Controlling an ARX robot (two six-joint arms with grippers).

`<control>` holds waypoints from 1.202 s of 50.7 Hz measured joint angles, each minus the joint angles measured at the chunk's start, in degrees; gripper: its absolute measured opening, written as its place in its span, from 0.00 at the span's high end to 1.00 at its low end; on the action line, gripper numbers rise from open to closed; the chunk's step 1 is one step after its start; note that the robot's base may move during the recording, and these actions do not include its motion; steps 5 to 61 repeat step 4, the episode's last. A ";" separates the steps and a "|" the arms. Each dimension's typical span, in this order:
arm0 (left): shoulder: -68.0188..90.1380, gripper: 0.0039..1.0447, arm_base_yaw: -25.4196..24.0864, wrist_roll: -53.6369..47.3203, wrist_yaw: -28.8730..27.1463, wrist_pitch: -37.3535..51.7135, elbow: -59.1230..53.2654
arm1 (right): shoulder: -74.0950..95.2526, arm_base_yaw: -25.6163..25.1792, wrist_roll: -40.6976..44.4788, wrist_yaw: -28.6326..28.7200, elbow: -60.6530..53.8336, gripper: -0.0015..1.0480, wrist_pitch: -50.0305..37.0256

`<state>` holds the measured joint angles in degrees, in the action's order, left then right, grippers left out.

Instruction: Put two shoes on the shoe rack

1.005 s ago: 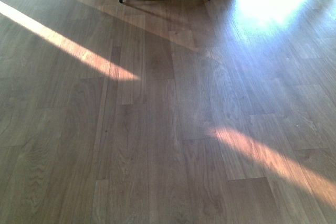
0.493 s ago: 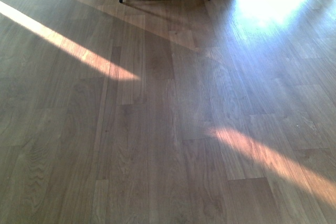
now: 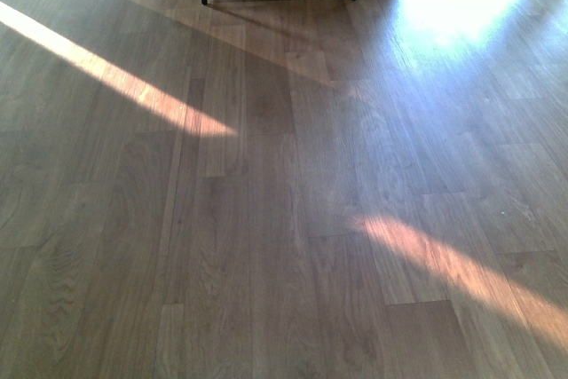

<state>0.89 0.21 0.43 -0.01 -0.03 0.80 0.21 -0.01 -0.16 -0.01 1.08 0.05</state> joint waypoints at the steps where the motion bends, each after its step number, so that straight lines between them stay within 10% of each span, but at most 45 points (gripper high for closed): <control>1: 0.00 0.09 0.00 0.00 0.00 0.00 0.00 | 0.00 0.00 0.00 0.00 0.00 0.09 0.00; 61: 0.00 0.09 0.00 0.00 0.00 0.00 0.00 | 0.00 0.00 0.00 0.00 0.00 0.09 0.00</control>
